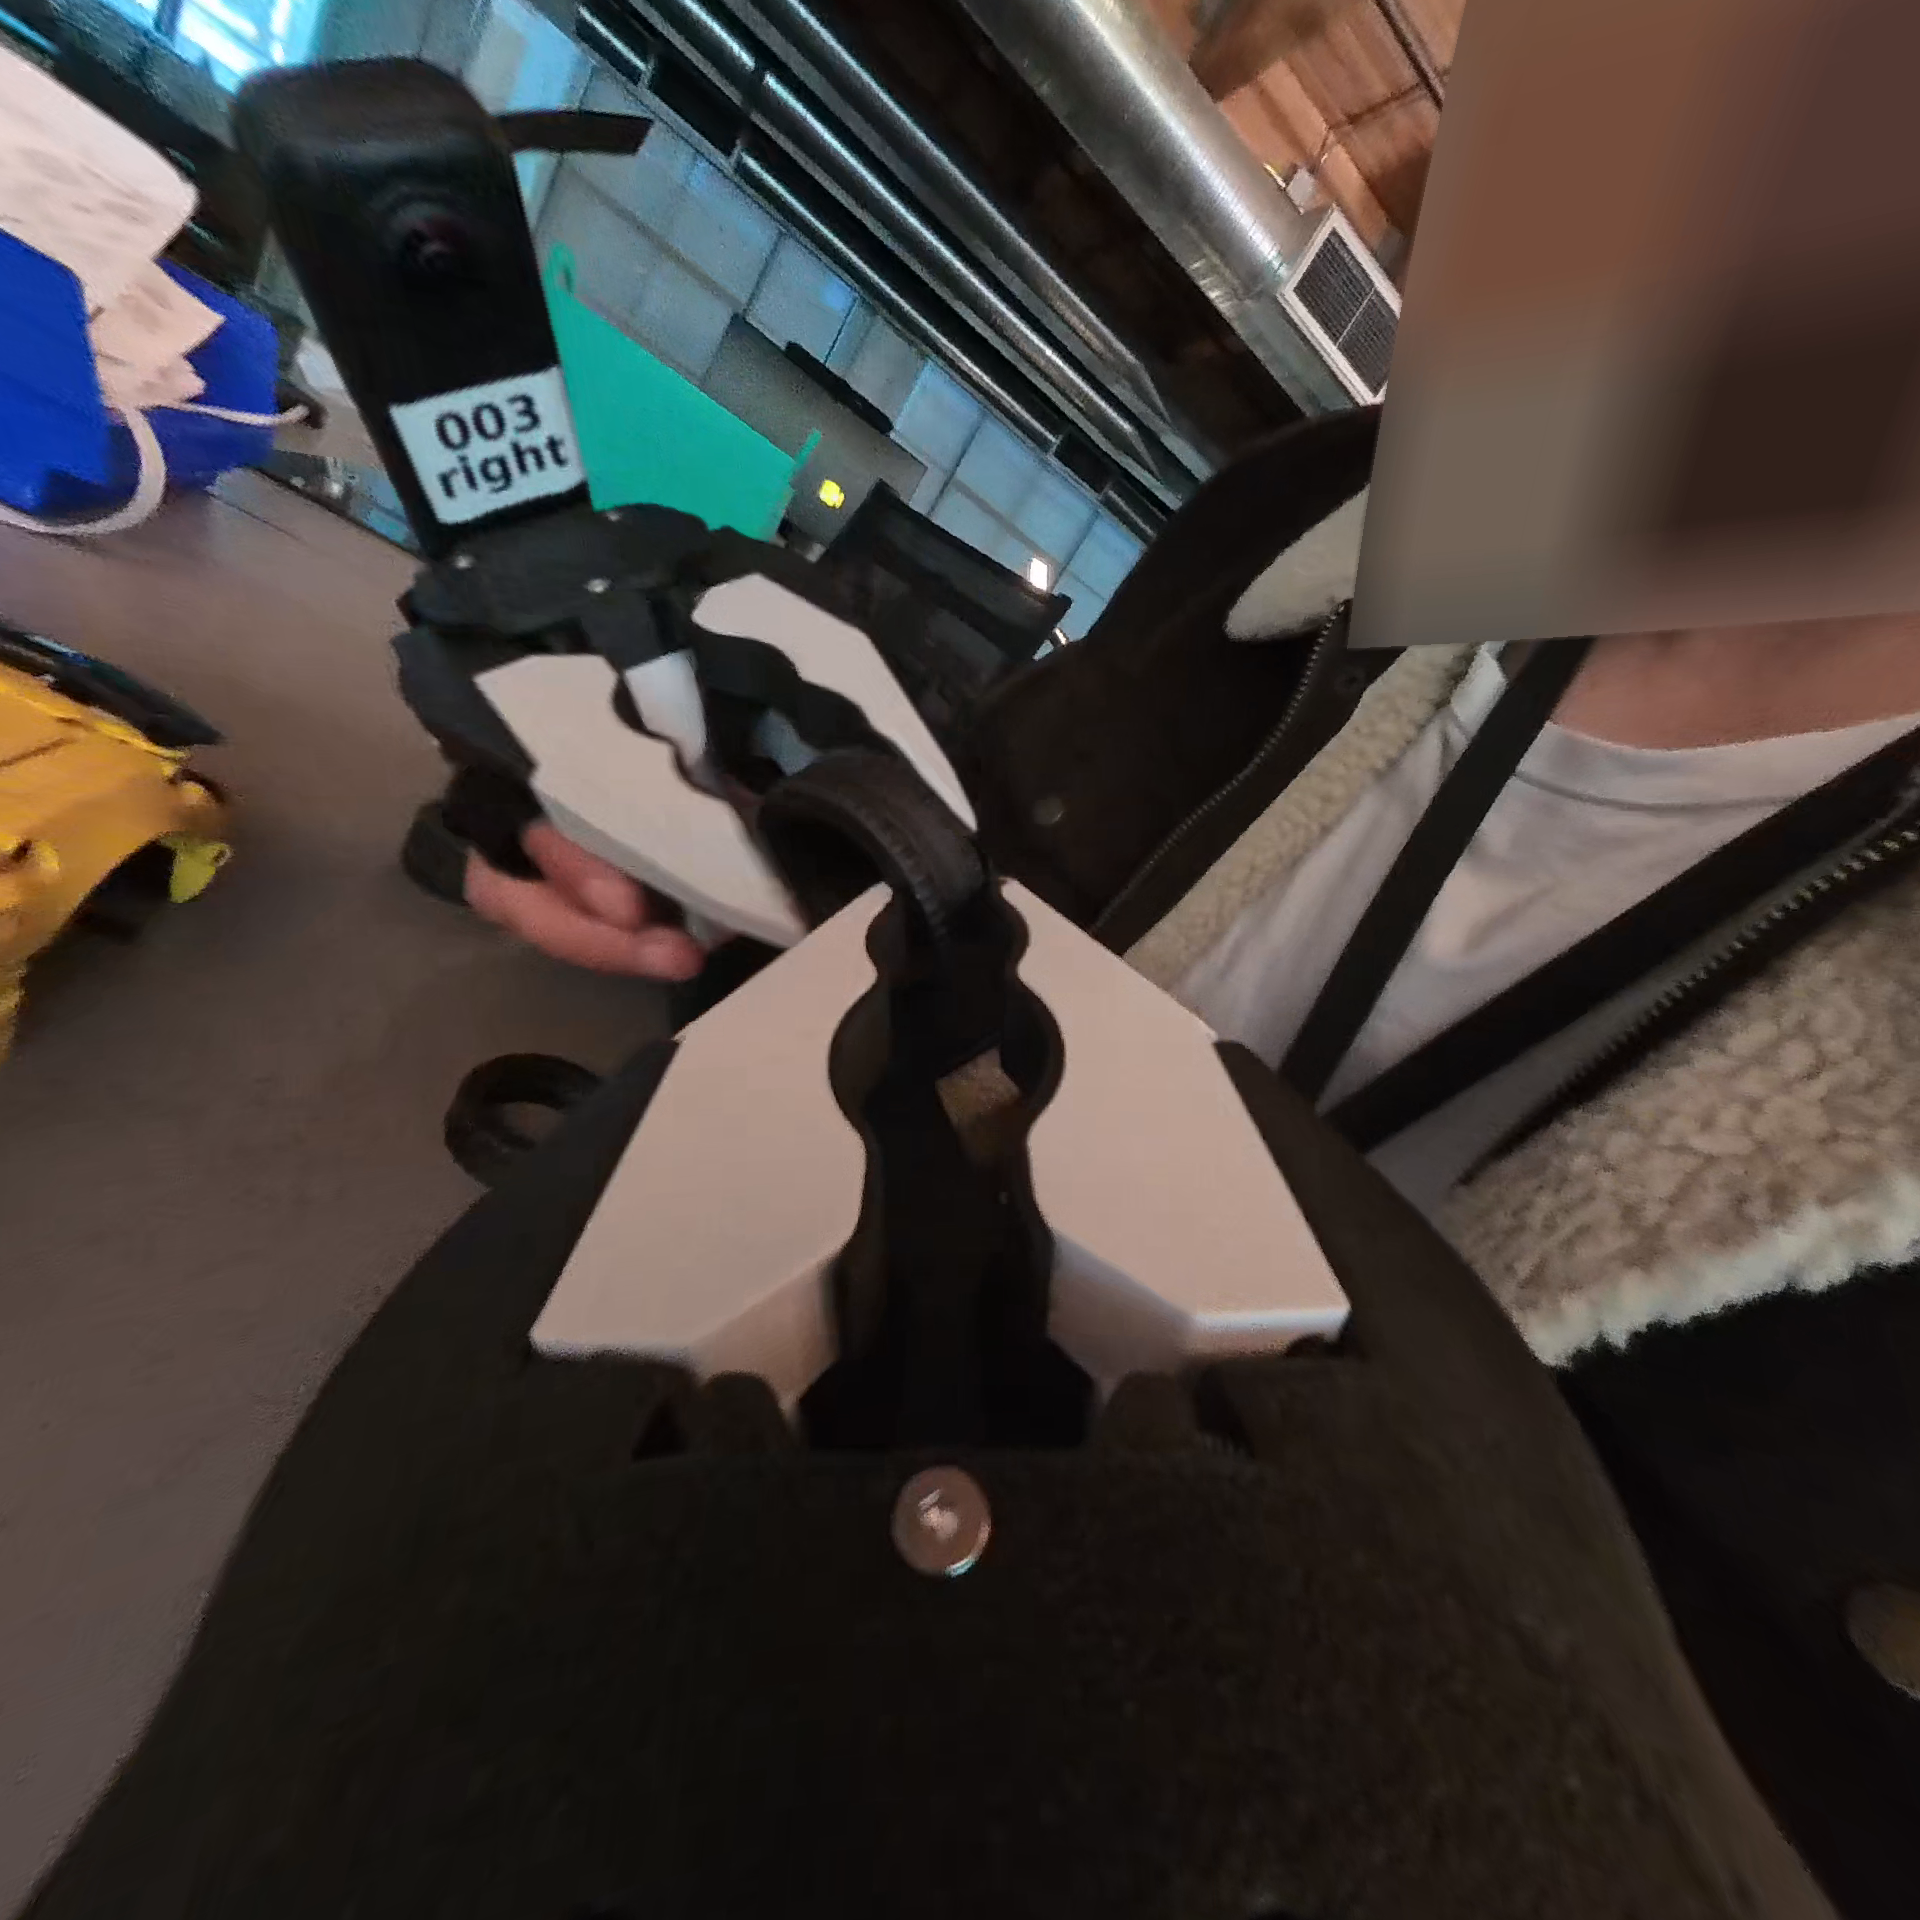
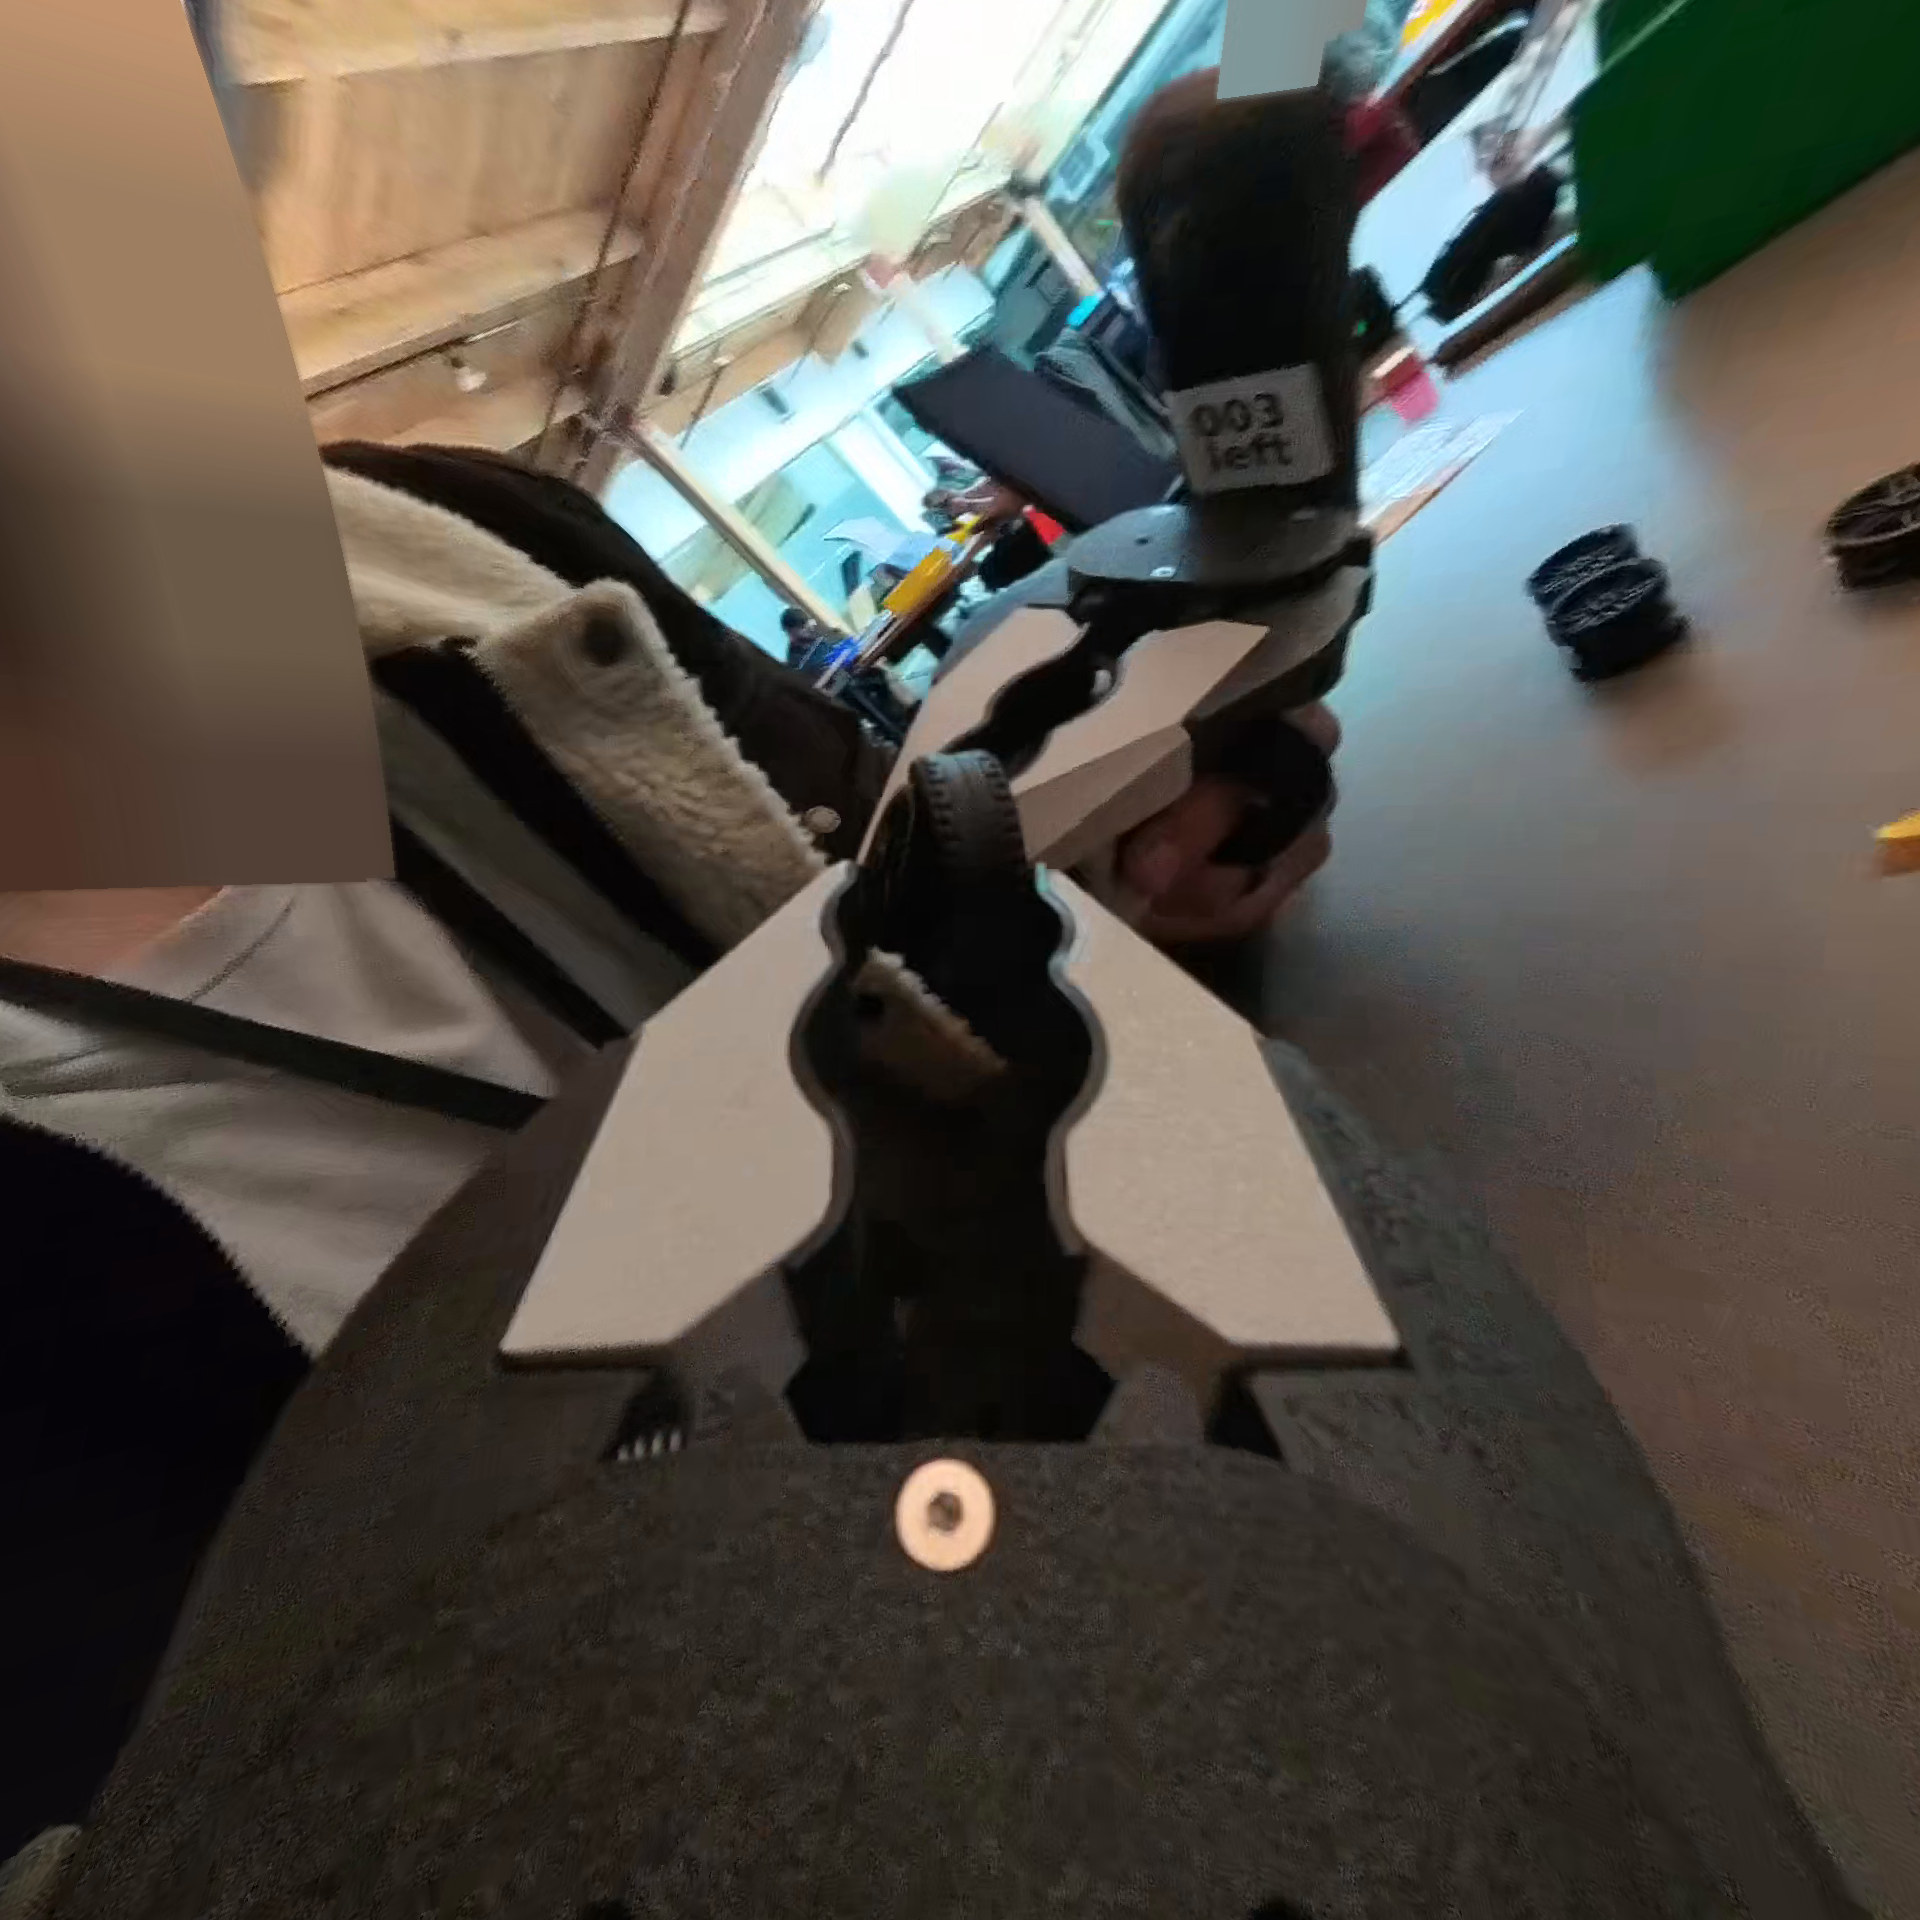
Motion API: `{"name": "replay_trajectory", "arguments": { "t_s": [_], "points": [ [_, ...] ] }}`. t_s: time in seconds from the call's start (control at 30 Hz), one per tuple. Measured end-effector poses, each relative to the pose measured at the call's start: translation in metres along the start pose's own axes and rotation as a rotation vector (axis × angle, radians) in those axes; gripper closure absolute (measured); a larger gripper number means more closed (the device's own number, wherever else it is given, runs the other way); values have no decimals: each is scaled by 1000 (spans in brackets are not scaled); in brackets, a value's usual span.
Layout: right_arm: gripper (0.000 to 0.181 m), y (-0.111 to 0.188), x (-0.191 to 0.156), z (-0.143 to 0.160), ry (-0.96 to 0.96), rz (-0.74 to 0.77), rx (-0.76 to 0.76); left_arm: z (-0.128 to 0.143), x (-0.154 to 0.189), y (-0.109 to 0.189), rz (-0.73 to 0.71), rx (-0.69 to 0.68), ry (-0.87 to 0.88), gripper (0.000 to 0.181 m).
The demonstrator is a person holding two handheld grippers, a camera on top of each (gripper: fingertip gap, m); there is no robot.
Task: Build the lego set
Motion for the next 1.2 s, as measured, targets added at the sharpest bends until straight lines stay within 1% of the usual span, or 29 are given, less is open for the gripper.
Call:
{"name": "replay_trajectory", "arguments": {
  "t_s": [0.07,0.17,0.23,0.3,0.37,0.47,0.63,0.8,0.87,0.97,1.13,1.17,1.2],
  "points": [
    [152,2,4,-2,-14,29,35,-1,-3,3,-21,26,21,166],
    [153,8,18,-10,-48,119,96,-4,-16,14,-120,110,77,162],
    [154,11,26,-14,-34,207,161,-8,-23,22,-193,176,86,153],
    [154,11,30,-14,37,302,171,-8,-28,24,-256,192,90,146],
    [154,9,30,-14,106,360,182,-7,-33,26,-302,199,93,151],
    [155,11,36,-13,111,425,174,-6,-38,30,-351,206,124,153],
    [156,14,45,-10,121,525,124,-3,-45,33,-487,139,98,155],
    [157,15,46,-7,146,600,90,-1,-47,32,-567,72,65,156],
    [157,16,47,-5,146,603,76,0,-47,31,-600,30,40,156],
    [157,15,50,-3,170,643,47,3,-48,30,-690,-59,-23,155],
    [157,13,53,-1,228,758,3,6,-53,31,-786,-125,-51,155],
    [157,13,53,-1,236,756,-3,7,-53,32,-781,-125,-46,155],
    [157,14,52,-3,208,712,23,5,-51,31,-761,-104,-50,155]
  ]
}}
Point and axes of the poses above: each gripper's, where its closed fingertips meet, y back along the fingers, z out of its underside, x = y × z across the jaws, the point moved 6 cm from there along y, back along the fingers, and after that the axes turned 13 degrees about z, right-handed, at the moved point
